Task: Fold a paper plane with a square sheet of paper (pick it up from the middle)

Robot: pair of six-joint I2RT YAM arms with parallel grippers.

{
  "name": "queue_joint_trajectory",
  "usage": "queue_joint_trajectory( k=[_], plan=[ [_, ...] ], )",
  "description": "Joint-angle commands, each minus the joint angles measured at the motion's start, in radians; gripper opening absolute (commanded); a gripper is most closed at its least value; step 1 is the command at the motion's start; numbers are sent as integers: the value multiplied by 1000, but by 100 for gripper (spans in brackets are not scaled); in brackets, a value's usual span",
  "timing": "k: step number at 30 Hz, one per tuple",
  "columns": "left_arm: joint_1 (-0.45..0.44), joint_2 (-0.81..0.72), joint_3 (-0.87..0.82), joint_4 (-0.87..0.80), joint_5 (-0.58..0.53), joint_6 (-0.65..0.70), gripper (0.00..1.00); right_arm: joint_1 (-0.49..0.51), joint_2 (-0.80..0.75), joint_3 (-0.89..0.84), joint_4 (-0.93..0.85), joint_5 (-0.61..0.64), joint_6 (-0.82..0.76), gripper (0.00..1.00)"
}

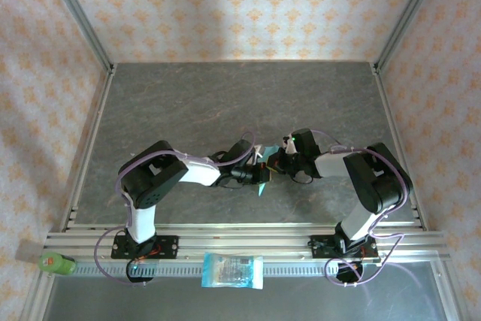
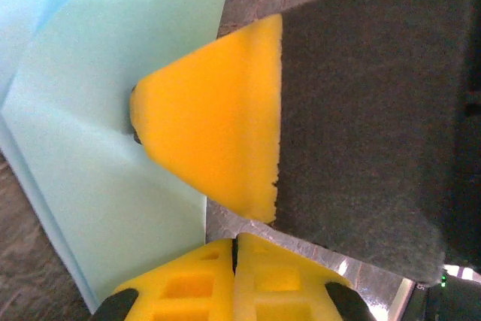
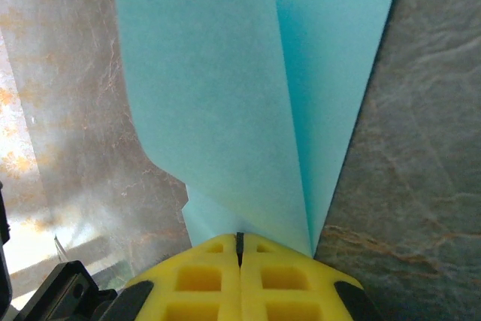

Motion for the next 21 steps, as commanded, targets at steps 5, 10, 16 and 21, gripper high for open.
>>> queue_joint_trajectory(
  k=[5, 10, 16, 21],
  plan=[
    [-55, -23, -47, -192, -38, 36, 6, -2, 73, -21, -123, 245, -48, 0],
    [-68, -63, -69, -230, -69, 57, 8, -2, 72, -18, -133, 247, -55, 0],
    [-90, -103, -98, -261, -81, 84, 9, -2, 71, -16, -133, 249, -53, 0],
    [-101, -129, -129, -285, -89, 98, 8, -1, 70, -16, -133, 250, -53, 0]
  ],
)
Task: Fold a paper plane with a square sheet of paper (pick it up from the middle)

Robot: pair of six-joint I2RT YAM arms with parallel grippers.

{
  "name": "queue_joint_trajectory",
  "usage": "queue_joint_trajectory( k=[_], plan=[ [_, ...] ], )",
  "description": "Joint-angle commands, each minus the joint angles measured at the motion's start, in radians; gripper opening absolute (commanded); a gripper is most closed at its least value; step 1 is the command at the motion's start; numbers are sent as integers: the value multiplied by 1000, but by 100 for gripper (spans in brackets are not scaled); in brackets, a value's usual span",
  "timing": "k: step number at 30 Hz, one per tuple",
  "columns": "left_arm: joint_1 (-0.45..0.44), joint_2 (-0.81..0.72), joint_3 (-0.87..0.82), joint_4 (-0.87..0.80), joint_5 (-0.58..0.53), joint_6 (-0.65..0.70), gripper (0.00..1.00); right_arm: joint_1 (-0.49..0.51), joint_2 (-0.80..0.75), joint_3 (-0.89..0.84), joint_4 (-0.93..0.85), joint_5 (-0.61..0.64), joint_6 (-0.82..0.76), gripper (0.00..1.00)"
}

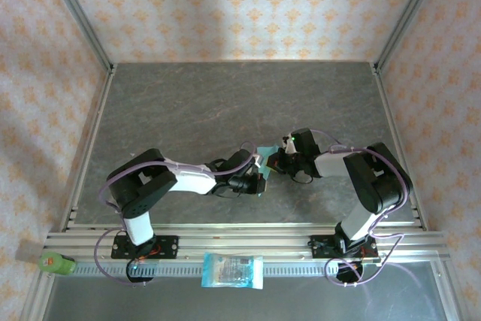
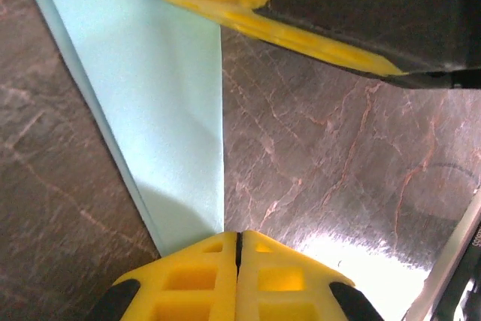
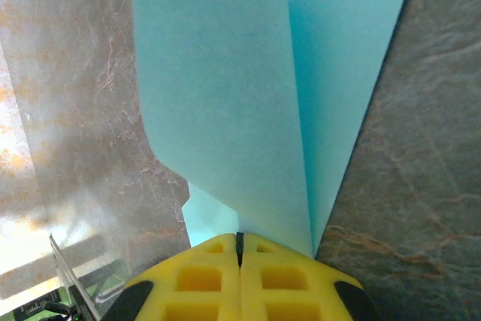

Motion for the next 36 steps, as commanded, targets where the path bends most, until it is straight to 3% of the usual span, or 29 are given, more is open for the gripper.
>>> queue_joint_trajectory(
  k=[1, 23, 30, 36],
  plan=[
    [-26, -16, -55, -167, 13, 30, 8, -3, 70, -24, -117, 245, -39, 0],
    [-60, -142, -116, -264, -19, 98, 5, -2, 68, -25, -115, 244, -33, 0],
    [-17, -272, -105, -116, -52, 35, 4, 4, 59, -34, -91, 221, -2, 0],
    [64, -174, -26, 36, 6, -22, 5, 8, 45, -39, -83, 211, 19, 0]
  ],
)
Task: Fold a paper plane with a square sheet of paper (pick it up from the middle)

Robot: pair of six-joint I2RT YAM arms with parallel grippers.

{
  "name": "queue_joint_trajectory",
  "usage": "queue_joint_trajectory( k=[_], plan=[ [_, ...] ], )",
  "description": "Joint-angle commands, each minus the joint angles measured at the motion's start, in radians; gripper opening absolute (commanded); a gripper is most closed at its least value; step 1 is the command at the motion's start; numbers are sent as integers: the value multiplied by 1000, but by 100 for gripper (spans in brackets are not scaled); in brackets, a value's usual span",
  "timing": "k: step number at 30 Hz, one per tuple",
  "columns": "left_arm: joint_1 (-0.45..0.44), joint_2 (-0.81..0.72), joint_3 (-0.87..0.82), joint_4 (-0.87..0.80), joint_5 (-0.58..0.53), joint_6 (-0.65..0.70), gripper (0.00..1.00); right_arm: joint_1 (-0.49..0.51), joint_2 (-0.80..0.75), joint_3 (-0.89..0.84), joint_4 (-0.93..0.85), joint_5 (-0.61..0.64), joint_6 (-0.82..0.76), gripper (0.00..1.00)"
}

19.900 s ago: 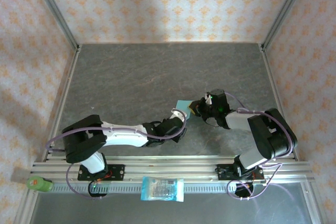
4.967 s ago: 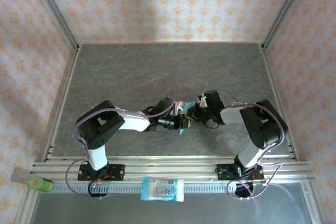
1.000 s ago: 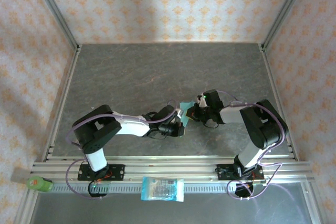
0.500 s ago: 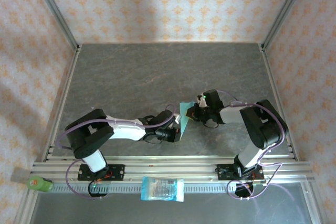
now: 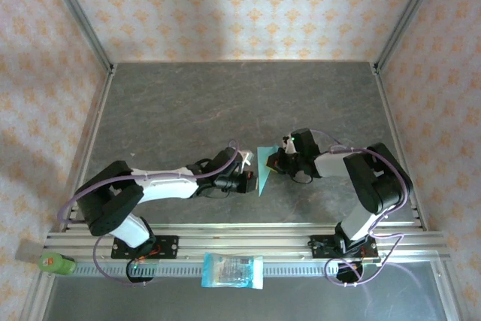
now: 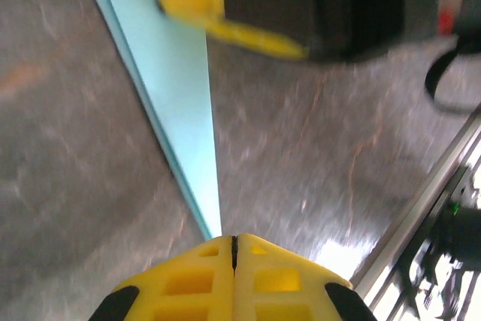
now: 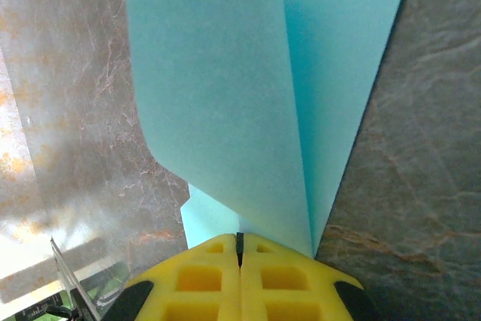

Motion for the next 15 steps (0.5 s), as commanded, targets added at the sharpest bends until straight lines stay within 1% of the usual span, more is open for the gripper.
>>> queue_joint_trajectory(
  k=[1, 8, 11, 15],
  plan=[
    [27, 71, 67, 104, 24, -38, 5, 2, 50, -36, -85, 200, 3, 0],
    [39, 234, 175, 92, 34, -44, 6, 2, 51, -37, -73, 179, 11, 0],
    [41, 280, 204, 47, 1, -32, 5, 4, 44, -39, -66, 170, 20, 0],
    [42, 319, 206, -16, -73, -15, 5, 10, 30, -35, -59, 151, 23, 0]
  ],
)
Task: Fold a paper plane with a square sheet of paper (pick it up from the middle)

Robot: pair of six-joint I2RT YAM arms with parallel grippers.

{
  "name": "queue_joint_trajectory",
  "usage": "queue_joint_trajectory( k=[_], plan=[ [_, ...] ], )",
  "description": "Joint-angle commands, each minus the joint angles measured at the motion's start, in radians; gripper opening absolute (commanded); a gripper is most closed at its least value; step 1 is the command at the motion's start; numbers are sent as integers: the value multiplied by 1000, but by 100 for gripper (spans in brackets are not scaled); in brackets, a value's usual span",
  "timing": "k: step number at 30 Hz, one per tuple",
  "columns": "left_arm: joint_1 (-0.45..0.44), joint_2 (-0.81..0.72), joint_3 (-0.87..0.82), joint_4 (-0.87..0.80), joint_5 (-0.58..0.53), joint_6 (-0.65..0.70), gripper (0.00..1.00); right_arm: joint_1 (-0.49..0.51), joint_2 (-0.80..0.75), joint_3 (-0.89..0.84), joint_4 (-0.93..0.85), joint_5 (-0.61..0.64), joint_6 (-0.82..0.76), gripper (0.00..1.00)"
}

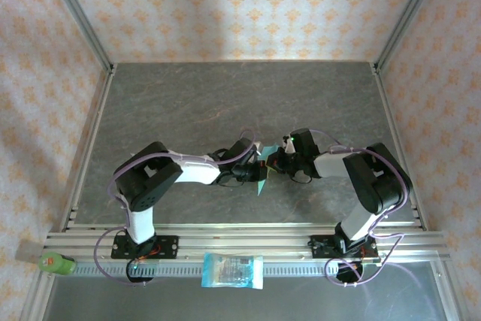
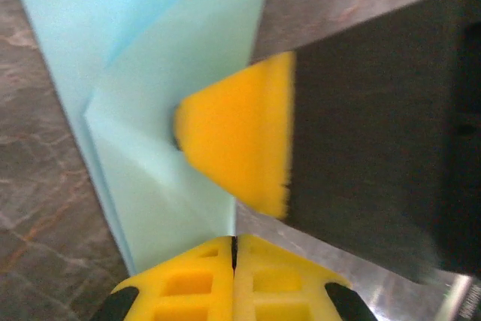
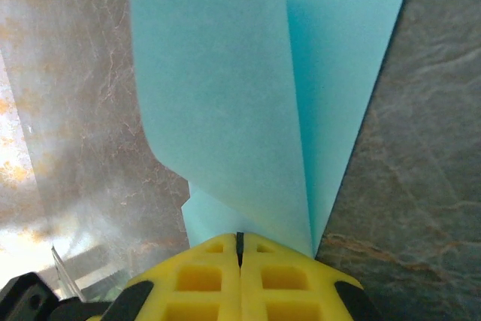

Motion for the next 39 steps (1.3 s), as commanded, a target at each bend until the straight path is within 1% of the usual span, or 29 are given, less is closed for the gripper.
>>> queue_joint_trajectory(
  k=[1, 4, 8, 12, 15, 18, 23, 26, 28, 30, 39],
  plan=[
    [11, 25, 9, -75, -78, 25, 5, 3, 24, -31, -75, 127, 0, 0],
    [11, 34, -27, -98, -96, 39, 0, 6, -11, -24, -75, 116, 2, 0],
    [9, 17, -113, -94, -92, 67, 0, 6, -99, -8, -84, 120, 4, 0],
    [10, -21, -199, -88, -55, 126, 0, 6, -180, 11, -105, 166, -13, 2],
    [11, -41, -229, -101, -56, 150, 0, 22, -189, 12, -66, 127, -34, 3],
    [13, -41, -236, -99, -50, 153, 0, 63, -164, 17, -30, 96, -34, 2],
    [14, -29, -224, -98, -47, 147, 0, 103, -93, 25, 18, 71, -21, 2],
    [14, -25, -219, -99, -48, 147, 0, 114, -43, 36, -9, 91, -52, 1],
    [14, -23, -218, -102, -44, 150, 0, 100, -8, 39, -25, 125, -71, 0],
    [15, -19, -222, -99, -40, 152, 0, 66, 24, 51, -32, 135, -74, 0],
    [16, 5, -222, -125, -63, 167, 0, -32, 77, 113, -47, 98, -106, 0]
  ],
)
